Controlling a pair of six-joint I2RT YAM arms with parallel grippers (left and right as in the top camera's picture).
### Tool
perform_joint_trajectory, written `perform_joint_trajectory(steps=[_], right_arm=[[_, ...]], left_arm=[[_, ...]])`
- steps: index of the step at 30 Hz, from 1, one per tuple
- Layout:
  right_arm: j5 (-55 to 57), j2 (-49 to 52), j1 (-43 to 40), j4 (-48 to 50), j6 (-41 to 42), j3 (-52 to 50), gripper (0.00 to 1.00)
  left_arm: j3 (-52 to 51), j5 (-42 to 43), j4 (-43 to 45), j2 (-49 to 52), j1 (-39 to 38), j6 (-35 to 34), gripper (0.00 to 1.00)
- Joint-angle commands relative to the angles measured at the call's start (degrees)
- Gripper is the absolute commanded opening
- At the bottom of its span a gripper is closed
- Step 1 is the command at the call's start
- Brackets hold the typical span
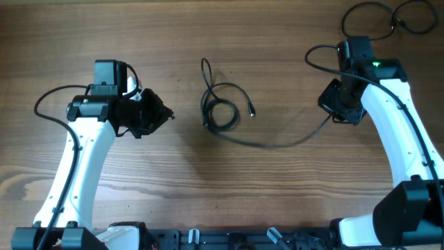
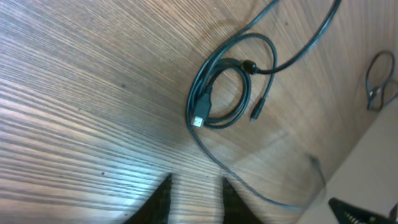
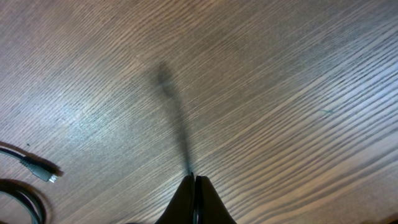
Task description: Untangle cables
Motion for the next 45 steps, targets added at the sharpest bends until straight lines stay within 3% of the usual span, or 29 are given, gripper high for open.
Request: perform_joint_trajectory(steps=[1, 4, 8, 9, 10, 13, 18, 21, 22, 26, 29, 32, 33, 37, 41, 45], right_arm=[[-4.28, 0.85, -0.33, 1.68, -1.18, -0.2, 0.04], [-23.61, 0.85, -0.28, 5.68, -9.16, -0.17, 0.04], [-25.73, 0.83, -0.09, 4.96, -10.64, -0.17, 0.07], [-25.73, 0.85, 0.37, 4.39, -12.48, -0.17, 0.18], [-25.7, 0.85, 1.14, 4.02, -14.23, -0.26, 0.38], [-21.09, 1.14, 6.29, 6.71, -14.56, -1.88, 0.7], [-7.85, 7.72, 14.32, 17.2, -13.35, -3.02, 0.98], [-0.28, 15.61, 14.64, 24.09, -17.44, -3.02, 0.94], [-0.13, 17.77, 14.38, 25.86, -18.1, -3.02, 0.87], [-2.08, 22.64, 14.36, 30.12, -20.17, -3.02, 0.81], [-2.12, 23.19, 14.43, 31.04, -19.91, -3.02, 0.5], [-4.72, 23.15, 14.4, 30.95, -19.85, -2.8, 0.1], [-6.34, 22.97, 14.4, 30.56, -19.85, -2.16, 0.04], [-16.22, 18.97, 14.4, 29.03, -19.89, 0.46, 0.04], [-33.33, 7.98, 14.4, 25.97, -19.82, 0.59, 0.04], [-38.56, -1.6, 14.4, 27.15, -10.12, 0.59, 0.04]], left_arm=[[0.37, -1.53, -0.28, -0.52, 0.39, 0.48, 0.6], [0.37, -1.53, -0.22, -0.52, 0.39, 0.48, 0.67], [0.37, -1.55, -0.46, -0.52, 0.39, 0.5, 0.7], [0.37, -1.55, -0.44, -0.52, 0.39, 0.5, 0.71], [0.37, -1.55, -0.42, -0.52, 0.39, 0.5, 0.72], [0.37, -1.53, -0.2, -0.52, 0.39, 0.48, 0.72], [0.37, -1.53, -0.24, -0.52, 0.39, 0.5, 0.73], [0.37, -1.53, -0.26, -0.52, 0.39, 0.5, 0.73], [0.37, -1.53, -0.35, -0.52, 0.39, 0.5, 0.73], [0.37, -1.53, -0.37, -0.52, 0.42, 0.5, 0.73], [0.37, -1.55, -0.15, -0.52, 0.39, 0.5, 0.73], [0.37, -1.55, 0.0, -0.52, 0.39, 0.5, 0.73], [0.37, -1.55, 0.0, -0.52, 0.39, 0.5, 0.73], [0.37, -1.55, 0.02, -0.52, 0.39, 0.5, 0.73], [0.37, -1.55, 0.02, -0.52, 0.39, 0.5, 0.73], [0.37, -1.42, -0.31, -0.52, 0.39, 0.52, 0.68]])
